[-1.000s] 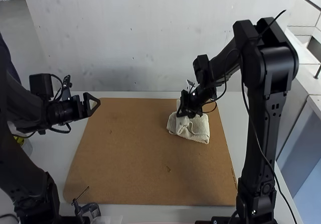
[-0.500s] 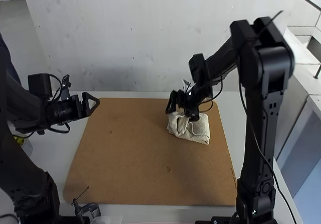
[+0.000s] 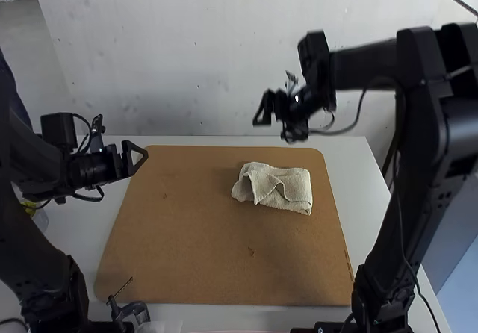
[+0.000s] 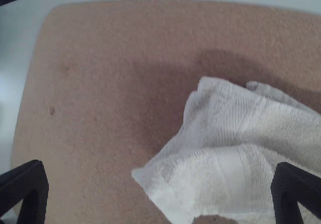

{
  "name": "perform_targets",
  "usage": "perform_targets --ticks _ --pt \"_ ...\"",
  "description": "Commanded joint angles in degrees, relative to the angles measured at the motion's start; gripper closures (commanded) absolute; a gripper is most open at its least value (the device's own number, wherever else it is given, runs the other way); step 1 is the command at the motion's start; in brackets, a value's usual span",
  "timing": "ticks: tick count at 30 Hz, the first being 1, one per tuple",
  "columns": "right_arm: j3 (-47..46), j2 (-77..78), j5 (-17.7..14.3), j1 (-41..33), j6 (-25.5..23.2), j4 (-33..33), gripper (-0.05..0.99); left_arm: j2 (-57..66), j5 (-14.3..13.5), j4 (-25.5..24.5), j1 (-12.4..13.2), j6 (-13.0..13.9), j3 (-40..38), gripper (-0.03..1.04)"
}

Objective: Fold the towel.

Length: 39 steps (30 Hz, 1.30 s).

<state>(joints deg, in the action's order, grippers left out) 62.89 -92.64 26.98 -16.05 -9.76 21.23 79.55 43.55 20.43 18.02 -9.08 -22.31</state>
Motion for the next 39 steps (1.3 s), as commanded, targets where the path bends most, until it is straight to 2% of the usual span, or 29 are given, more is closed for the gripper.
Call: perform_targets --ticks 1,2,6,10,11,18,25,27,34,39 --pt "-4.9 -0.6 0.1 0.3 0.7 -1.8 -0.03 -1.7 1.4 0.4 0.6 0.0 0.2 0.0" --pt "-5.4 -1.6 0.1 0.1 0.7 -2.2 -0.02 -1.6 1.4 0.4 0.4 0.0 0.2 0.0" --pt "-5.4 -4.7 0.1 -2.7 -0.8 -2.8 0.23 -1.5 1.3 0.4 0.2 -0.1 0.3 0.0" --pt "-4.4 -6.1 -0.4 -5.5 -2.9 -4.0 0.69 -1.5 1.2 0.4 0.7 0.1 0.3 0.0" --pt "-4.4 -6.1 -0.7 -6.1 -3.3 -4.4 0.74 -1.4 1.2 0.4 0.9 0.1 0.2 0.0" --pt "-5.9 -6.1 -2.5 -9.9 -3.7 -5.4 0.75 -0.4 1.3 0.5 0.9 0.1 0.3 0.0" --pt "-5.8 -11.2 -2.6 -10.3 -3.8 -8.1 0.76 0.2 1.5 0.6 1.2 0.1 0.2 0.0" --pt "-5.2 -12.7 -2.6 -10.0 -3.7 -8.1 0.84 0.1 1.6 0.6 1.6 0.1 0.3 0.0" --pt "-5.1 -13.7 -3.1 -10.0 -4.3 -9.5 0.89 0.2 2.0 1.3 2.2 0.5 0.3 0.0" --pt "-2.2 -18.6 -3.0 -9.5 -4.2 -11.0 0.89 0.3 2.0 1.3 2.2 0.4 0.5 0.0"
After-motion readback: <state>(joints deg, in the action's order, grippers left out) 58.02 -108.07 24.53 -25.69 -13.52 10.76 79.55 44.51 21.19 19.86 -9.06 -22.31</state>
